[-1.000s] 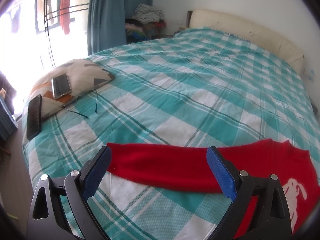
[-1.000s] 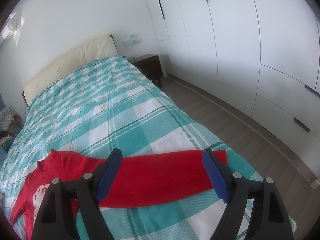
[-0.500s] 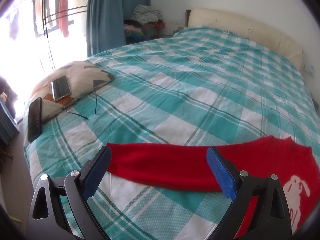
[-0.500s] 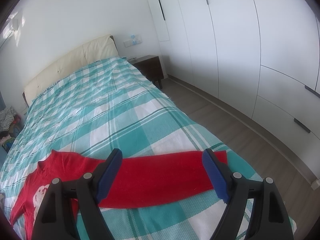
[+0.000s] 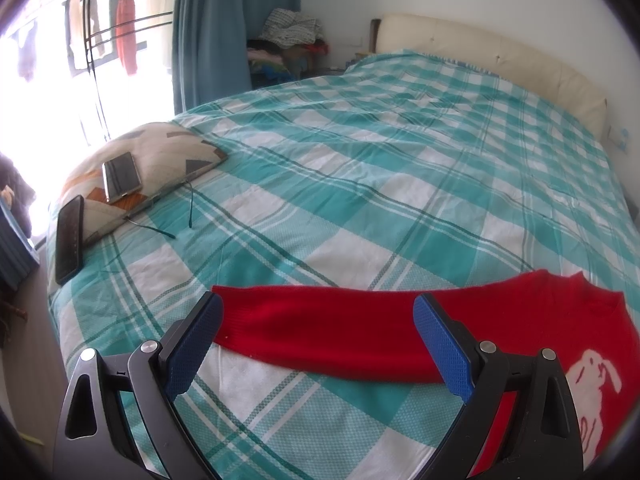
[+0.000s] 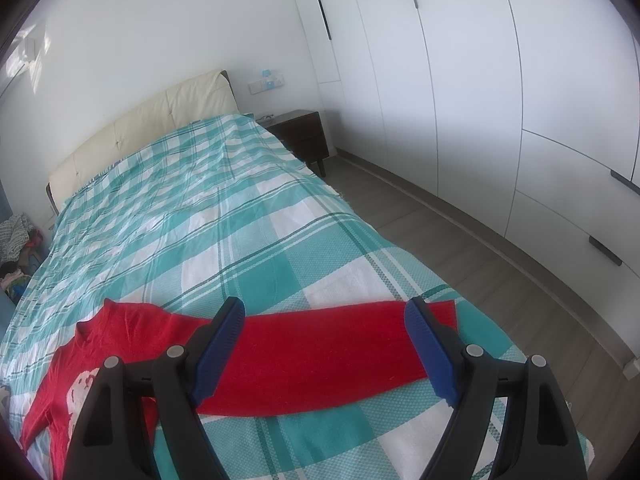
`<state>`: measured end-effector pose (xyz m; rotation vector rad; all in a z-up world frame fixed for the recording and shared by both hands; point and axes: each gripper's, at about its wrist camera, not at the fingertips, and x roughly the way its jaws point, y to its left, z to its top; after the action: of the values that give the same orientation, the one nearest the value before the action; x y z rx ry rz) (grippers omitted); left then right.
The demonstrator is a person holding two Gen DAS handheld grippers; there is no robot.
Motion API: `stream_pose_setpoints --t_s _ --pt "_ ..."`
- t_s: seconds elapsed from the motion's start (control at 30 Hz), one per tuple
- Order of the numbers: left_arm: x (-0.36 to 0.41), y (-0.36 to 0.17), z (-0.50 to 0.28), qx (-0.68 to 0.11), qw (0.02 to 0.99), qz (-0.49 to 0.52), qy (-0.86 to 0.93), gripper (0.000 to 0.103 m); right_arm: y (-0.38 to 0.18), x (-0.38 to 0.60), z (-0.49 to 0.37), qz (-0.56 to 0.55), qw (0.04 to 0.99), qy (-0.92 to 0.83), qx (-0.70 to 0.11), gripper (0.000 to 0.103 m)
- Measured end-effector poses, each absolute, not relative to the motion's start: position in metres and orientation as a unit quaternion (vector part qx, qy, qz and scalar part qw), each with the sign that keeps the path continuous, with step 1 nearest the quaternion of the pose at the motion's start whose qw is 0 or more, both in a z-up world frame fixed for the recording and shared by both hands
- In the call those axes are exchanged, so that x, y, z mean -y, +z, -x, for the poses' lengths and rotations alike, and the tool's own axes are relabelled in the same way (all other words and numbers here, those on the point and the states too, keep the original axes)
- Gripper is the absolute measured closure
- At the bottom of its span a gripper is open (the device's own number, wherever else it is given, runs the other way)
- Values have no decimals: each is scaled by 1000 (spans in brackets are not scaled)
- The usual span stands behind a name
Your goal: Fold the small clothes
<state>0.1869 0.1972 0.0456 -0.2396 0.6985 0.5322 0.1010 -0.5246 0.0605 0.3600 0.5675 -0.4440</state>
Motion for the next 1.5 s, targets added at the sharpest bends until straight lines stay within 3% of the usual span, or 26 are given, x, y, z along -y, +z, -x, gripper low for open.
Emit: stream_pose_setpoints --t_s 1.5 --pt "-195 42 -187 -347 897 110 251 5 62 519 -101 -174 922 -212 -275 22"
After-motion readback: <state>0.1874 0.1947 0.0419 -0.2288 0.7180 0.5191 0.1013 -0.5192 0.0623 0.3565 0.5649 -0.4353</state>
